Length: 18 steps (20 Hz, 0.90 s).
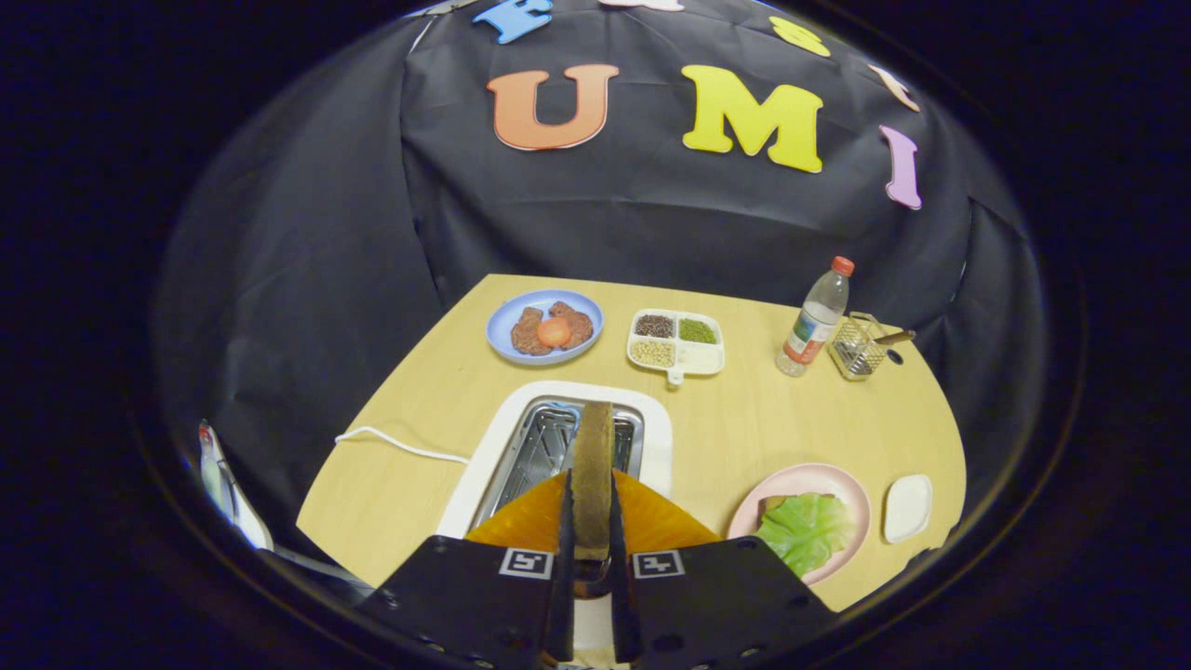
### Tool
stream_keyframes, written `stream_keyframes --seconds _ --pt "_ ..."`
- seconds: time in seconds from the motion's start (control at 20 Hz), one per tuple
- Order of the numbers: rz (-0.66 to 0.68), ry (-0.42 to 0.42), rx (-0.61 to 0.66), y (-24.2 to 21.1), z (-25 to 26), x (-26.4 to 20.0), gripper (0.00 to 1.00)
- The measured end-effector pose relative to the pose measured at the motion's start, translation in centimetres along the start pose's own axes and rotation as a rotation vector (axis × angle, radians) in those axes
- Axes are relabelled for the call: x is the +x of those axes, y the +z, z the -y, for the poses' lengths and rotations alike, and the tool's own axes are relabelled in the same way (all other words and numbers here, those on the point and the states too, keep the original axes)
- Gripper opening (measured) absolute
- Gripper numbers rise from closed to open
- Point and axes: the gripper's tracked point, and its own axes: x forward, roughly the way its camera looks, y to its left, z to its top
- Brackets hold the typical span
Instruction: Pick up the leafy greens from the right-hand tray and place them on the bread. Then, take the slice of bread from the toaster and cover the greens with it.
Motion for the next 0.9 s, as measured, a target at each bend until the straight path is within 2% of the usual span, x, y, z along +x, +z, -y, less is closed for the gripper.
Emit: stream_keyframes --seconds 0.05,0.5,0.9 --pt "0.002 0.005 0.002 0.0 -0.2 -0.3 0.11" --pt "0.178 0.011 -0.065 5.0 -0.5 -7.2 0.11" --pt "0.296 0.035 -0.025 8.6 1.9 -14.4 0.11"
